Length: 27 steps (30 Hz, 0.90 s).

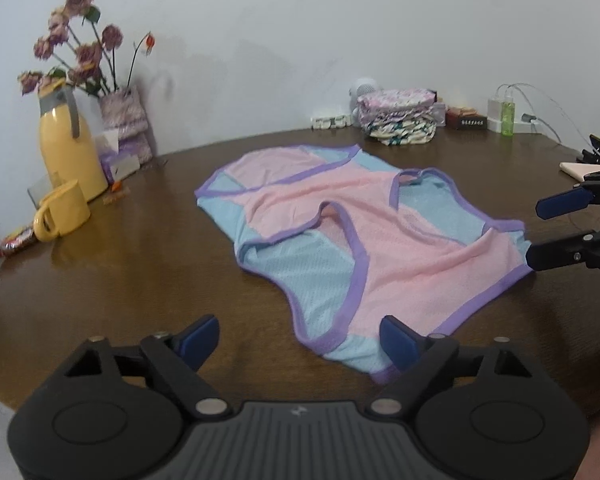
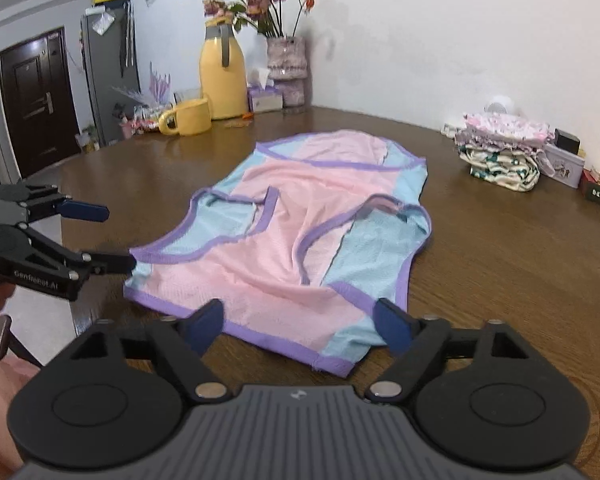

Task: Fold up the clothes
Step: 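Grasp the garment's purple-trimmed edges with both grippers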

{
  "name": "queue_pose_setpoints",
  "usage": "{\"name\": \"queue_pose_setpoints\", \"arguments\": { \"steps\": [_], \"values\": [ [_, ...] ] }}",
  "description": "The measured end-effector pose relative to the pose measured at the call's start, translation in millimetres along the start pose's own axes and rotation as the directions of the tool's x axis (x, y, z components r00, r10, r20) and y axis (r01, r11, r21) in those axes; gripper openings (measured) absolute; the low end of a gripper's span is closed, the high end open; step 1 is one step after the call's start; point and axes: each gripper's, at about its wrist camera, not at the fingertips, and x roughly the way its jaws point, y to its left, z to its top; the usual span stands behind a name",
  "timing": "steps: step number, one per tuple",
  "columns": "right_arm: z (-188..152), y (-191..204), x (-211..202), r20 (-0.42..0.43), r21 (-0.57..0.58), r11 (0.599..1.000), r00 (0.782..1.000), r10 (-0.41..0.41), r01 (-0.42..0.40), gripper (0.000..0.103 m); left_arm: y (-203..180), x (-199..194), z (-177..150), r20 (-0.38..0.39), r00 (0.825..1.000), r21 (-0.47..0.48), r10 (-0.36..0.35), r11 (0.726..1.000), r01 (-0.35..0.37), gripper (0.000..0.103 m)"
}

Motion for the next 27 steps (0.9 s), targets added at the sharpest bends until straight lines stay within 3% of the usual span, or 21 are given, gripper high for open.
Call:
{"name": "queue_pose_setpoints", "arguments": {
  "steps": [4, 5, 9, 19, 22, 27],
  "values": [
    [-5.2, -3.3, 0.4, -0.05, 0.006, 1.0, 0.998, -0.027, 0.028, 0.051, 2.4, -2.7, -1.1, -0.015, 0.998, 0.015, -0.055, 0.998, 0.055, 0.049],
    [-7.1, -4.4, -0.2, -0.058, 0.004, 0.999, 0.998, -0.036, 0.037, 0.049, 0.2, -3.6, -1.5, -0.023, 0.997, 0.029, -0.072, 0.997, 0.072, 0.041],
    [-15.5, -11.3, -0.4, -0.081, -0.004, 0.999, 0.995, -0.053, 0.053, 0.047, -6.4, -4.6, -5.8, -0.059, 0.99, 0.08, -0.129, 0.988, 0.134, 0.027],
    [-24.6, -19.3, 0.6, -0.107, -0.088, 0.996, 0.994, -0.03, 0.021, 0.039, -11.3, -13.4, -7.2, -0.098, 0.964, 0.126, -0.249, 0.957, 0.26, 0.029],
    [-24.9, -23.3, 5.4, -0.103, -0.09, 0.996, 0.995, -0.014, 0.005, 0.039, -19.2, -11.2, -6.8, -0.108, 0.966, 0.147, -0.236, 0.957, 0.25, 0.039],
    [-24.5, -24.5, 10.2, -0.086, -0.099, 0.995, 0.996, 0.011, -0.02, 0.036, -27.2, -3.3, -7.6, -0.134, 0.969, 0.157, -0.209, 0.961, 0.229, 0.04]
  ]
}}
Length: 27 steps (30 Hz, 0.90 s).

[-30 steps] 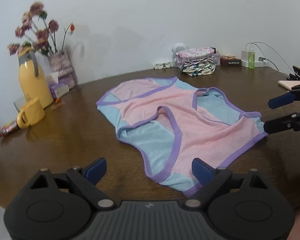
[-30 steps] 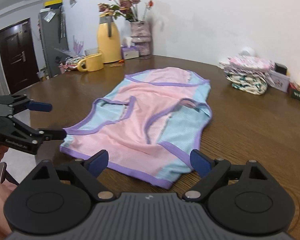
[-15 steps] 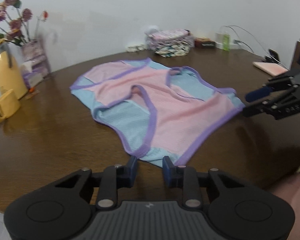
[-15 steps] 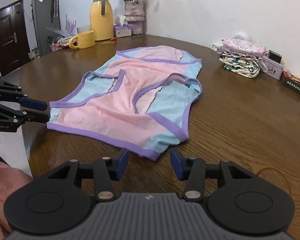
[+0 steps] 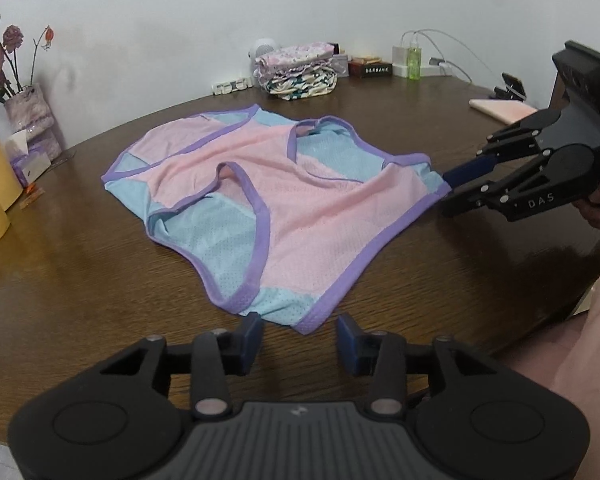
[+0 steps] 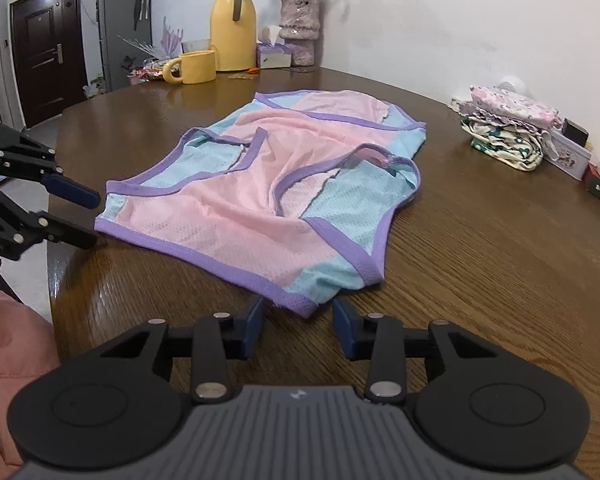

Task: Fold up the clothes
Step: 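Grasp the garment's purple-trimmed edges with both grippers, then lift the garment with both grippers and fold it over onto itself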

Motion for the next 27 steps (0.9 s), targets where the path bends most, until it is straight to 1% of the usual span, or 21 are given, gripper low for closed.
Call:
{"name": "queue_pose_setpoints", "arguments": {
  "steps": [4, 6, 8, 9, 11, 14, 16, 19, 21, 27],
  "values": [
    [0.3, -1.6, 2.2, 0.015, 0.009, 1.0, 1.0, -0.006, 0.006, 0.029, -4.5, 5.6, 3.9, -0.003, 0.999, -0.005, 0.032, 0.999, -0.032, 0.039],
    [0.2, -2.4, 3.2, 0.023, 0.013, 1.0, 1.0, -0.011, 0.011, 0.026, -6.6, 7.1, 5.2, -0.002, 0.999, -0.003, 0.047, 0.999, -0.047, 0.036],
    [0.0, -4.4, 3.8, 0.03, 0.025, 1.0, 0.999, -0.015, 0.014, 0.021, -6.9, 7.9, 5.7, -0.001, 0.998, -0.004, 0.055, 0.998, -0.055, 0.031],
    [-0.2, -4.6, 3.4, 0.034, 0.031, 0.999, 0.999, -0.017, 0.016, 0.02, -6.7, 8.3, 5.9, 0.001, 0.998, -0.007, 0.061, 0.998, -0.061, 0.029],
    [0.0, -4.9, 3.7, 0.043, 0.038, 0.999, 0.999, -0.016, 0.014, 0.016, -6.5, 9.2, 6.3, 0.004, 0.998, -0.011, 0.069, 0.998, -0.069, 0.022],
    [0.5, -4.4, 3.8, 0.056, 0.044, 0.999, 0.998, -0.012, 0.009, 0.011, -6.7, 10.5, 7.0, 0.01, 0.997, -0.016, 0.076, 0.997, -0.076, 0.016],
    [1.7, -4.5, 2.6, 0.068, 0.05, 0.999, 0.998, -0.014, 0.01, 0.009, -6.8, 11.0, 7.7, 0.014, 0.996, -0.021, 0.087, 0.996, -0.086, 0.013],
    [5.5, -4.0, 1.8, 0.089, 0.06, 0.998, 0.996, -0.021, 0.016, 0.009, -8.0, 10.6, 9.3, 0.028, 0.995, -0.025, 0.099, 0.995, -0.099, 0.01],
    [6.1, -3.4, 0.5, 0.095, 0.062, 0.998, 0.995, -0.025, 0.019, 0.009, -9.0, 10.1, 9.8, 0.034, 0.994, -0.023, 0.105, 0.994, -0.104, 0.009],
    [3.4, -0.4, -2.2, 0.093, 0.07, 0.997, 0.995, -0.028, 0.021, 0.008, -10.9, 7.0, 9.1, 0.04, 0.994, -0.01, 0.103, 0.995, -0.102, 0.006]
  ]
}}
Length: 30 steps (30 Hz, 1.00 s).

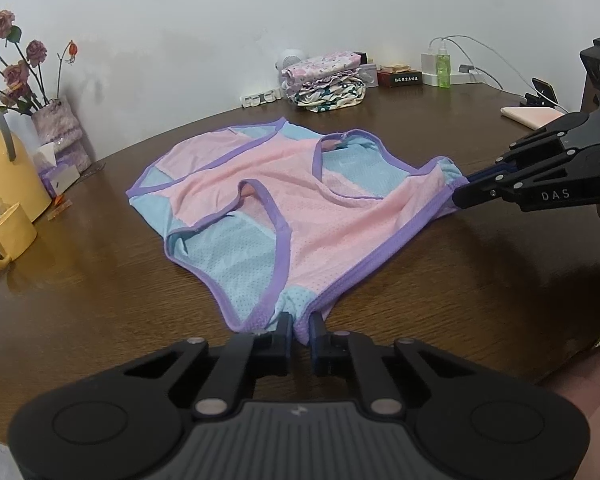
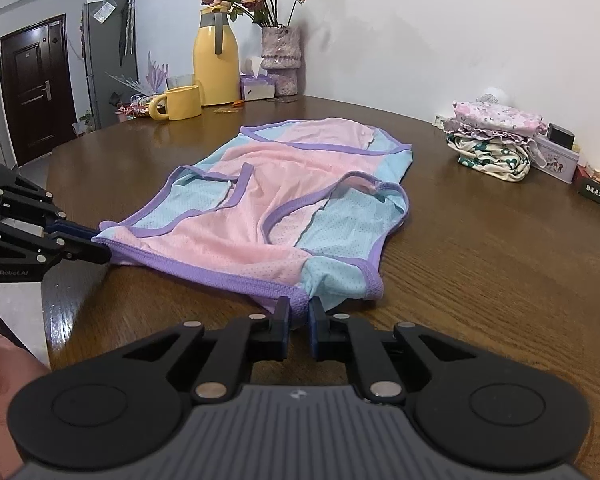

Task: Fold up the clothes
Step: 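Lift the garment with both grippers and fold it over onto itself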

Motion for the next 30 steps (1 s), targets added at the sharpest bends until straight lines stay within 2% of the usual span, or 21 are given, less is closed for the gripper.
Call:
{"name": "queue_pose_setpoints", "arguments": {
  "steps": [5, 11, 17, 21, 25, 30],
  "values": [
    [1.8, 1.3, -15.1, 0.045, 0.011, 1.0, 0.999, 0.001, -0.001, 0.004, 0.6, -6.7, 1.6, 0.014, 1.0, 0.013, 0.0, 1.0, 0.0, 0.005],
    [4.5, 8.2, -39.9, 0.081, 0.012, 1.0, 0.996, 0.023, -0.025, 0.004, 0.9, -37.0, 5.4, 0.07, 0.998, 0.067, 0.003, 0.998, -0.008, 0.004],
    [-2.7, 15.2, -66.4, 0.04, 0.027, 0.998, 0.998, 0.049, -0.05, 0.004, -3.4, -57.8, 4.3, 0.034, 0.997, 0.145, -0.07, 0.987, 0.065, 0.005],
    [-1.9, 15.6, -80.0, 0.016, 0.027, 0.999, 0.999, 0.042, -0.042, 0.004, -2.2, -66.2, 7.8, 0.039, 0.995, 0.151, -0.091, 0.985, 0.084, 0.005],
    [31.3, 10.2, -76.2, 0.062, -0.028, 0.999, 0.998, 0.033, -0.031, 0.004, -0.4, -72.2, 24.6, 0.113, 0.992, 0.199, -0.049, 0.98, 0.025, 0.005],
    [86.2, -1.6, -54.7, 0.109, -0.066, 0.997, 0.993, 0.045, -0.038, 0.004, 21.4, -41.8, 60.1, 0.121, 0.991, 0.158, 0.056, 0.985, -0.075, 0.004]
  ]
}}
